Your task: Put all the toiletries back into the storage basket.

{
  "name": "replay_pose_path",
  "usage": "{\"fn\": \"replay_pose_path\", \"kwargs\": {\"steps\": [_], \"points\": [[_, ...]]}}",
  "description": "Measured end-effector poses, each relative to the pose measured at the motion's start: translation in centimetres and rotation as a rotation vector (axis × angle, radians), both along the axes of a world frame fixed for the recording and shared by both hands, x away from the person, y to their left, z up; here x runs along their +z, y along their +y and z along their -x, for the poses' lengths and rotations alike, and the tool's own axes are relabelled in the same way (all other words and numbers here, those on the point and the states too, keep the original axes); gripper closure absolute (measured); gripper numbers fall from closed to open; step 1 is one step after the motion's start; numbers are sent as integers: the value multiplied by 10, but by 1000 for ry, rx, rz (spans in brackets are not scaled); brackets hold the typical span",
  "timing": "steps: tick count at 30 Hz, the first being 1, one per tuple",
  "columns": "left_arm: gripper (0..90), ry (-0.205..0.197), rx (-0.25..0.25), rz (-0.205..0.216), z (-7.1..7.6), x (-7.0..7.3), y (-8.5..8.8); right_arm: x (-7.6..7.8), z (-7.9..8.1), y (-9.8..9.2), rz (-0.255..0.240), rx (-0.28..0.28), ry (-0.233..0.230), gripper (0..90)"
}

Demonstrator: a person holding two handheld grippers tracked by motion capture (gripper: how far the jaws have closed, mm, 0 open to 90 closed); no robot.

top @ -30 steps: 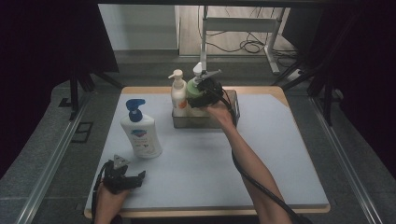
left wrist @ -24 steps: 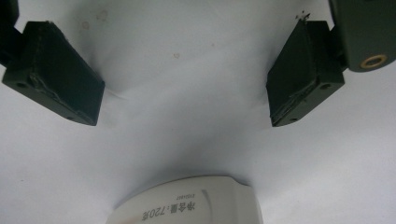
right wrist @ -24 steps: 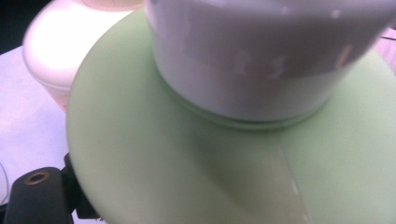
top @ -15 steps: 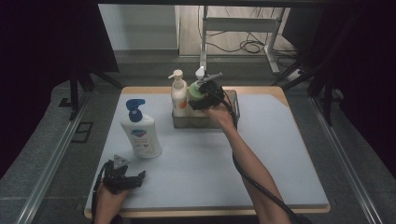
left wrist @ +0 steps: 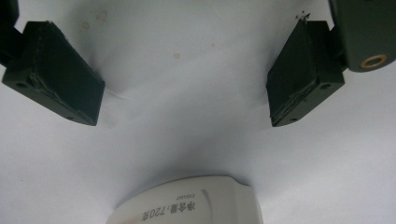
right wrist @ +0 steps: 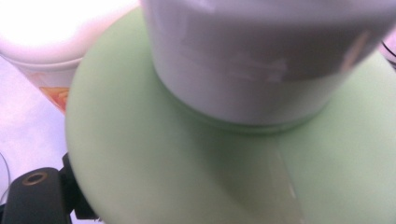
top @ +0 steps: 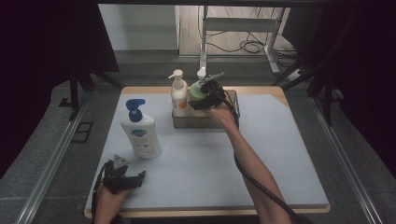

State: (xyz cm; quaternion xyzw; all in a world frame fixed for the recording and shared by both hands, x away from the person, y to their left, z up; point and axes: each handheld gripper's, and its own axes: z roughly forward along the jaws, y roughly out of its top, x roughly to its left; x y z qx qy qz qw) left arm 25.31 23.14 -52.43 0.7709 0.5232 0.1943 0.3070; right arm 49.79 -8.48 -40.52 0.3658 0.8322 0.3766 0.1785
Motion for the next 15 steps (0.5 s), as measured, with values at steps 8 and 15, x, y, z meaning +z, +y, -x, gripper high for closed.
{"fn": "replay_pose_path", "kwargs": {"steps": [8,15], "points": [[114,0,0,0,0,0,0,-2,-3,-1,-21,19,14,16],[114,-2,3,4,0,0,0,1,-2,-9,-49,29,-1,0]]}}
